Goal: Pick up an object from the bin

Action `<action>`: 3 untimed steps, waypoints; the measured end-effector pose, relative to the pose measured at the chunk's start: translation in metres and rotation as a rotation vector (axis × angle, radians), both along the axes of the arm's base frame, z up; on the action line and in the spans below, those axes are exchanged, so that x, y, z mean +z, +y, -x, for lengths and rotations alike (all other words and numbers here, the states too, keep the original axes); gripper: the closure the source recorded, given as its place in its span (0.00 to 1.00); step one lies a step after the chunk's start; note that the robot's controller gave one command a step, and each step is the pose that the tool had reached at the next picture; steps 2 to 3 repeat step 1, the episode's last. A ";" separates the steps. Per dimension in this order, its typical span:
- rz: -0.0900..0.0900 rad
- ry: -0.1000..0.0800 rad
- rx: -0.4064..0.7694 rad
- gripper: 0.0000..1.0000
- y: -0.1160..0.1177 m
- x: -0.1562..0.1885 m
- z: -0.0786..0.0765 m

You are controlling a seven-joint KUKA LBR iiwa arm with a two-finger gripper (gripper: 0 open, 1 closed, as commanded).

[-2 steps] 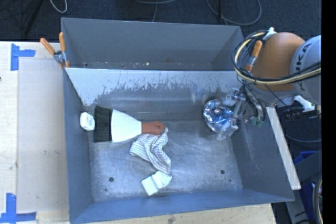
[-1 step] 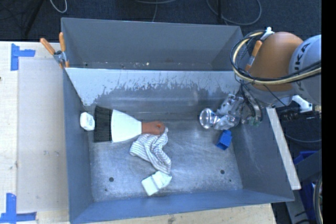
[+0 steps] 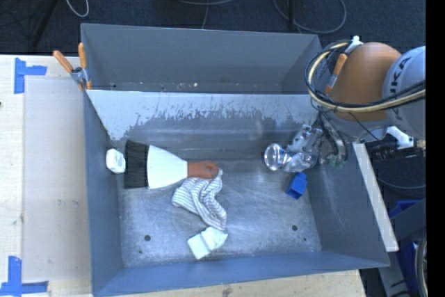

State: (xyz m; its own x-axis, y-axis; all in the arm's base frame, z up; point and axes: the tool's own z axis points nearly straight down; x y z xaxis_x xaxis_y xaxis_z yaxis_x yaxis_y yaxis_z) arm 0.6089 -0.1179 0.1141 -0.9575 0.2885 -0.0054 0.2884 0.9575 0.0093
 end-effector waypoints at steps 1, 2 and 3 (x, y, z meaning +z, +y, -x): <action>0.008 0.006 -0.010 1.00 -0.024 0.111 0.007; 0.008 0.006 -0.010 1.00 -0.024 0.111 0.007; 0.008 0.006 -0.010 1.00 -0.024 0.111 0.007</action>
Offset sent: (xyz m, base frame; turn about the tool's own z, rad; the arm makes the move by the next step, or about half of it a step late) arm 0.0000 0.0000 0.0000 0.0000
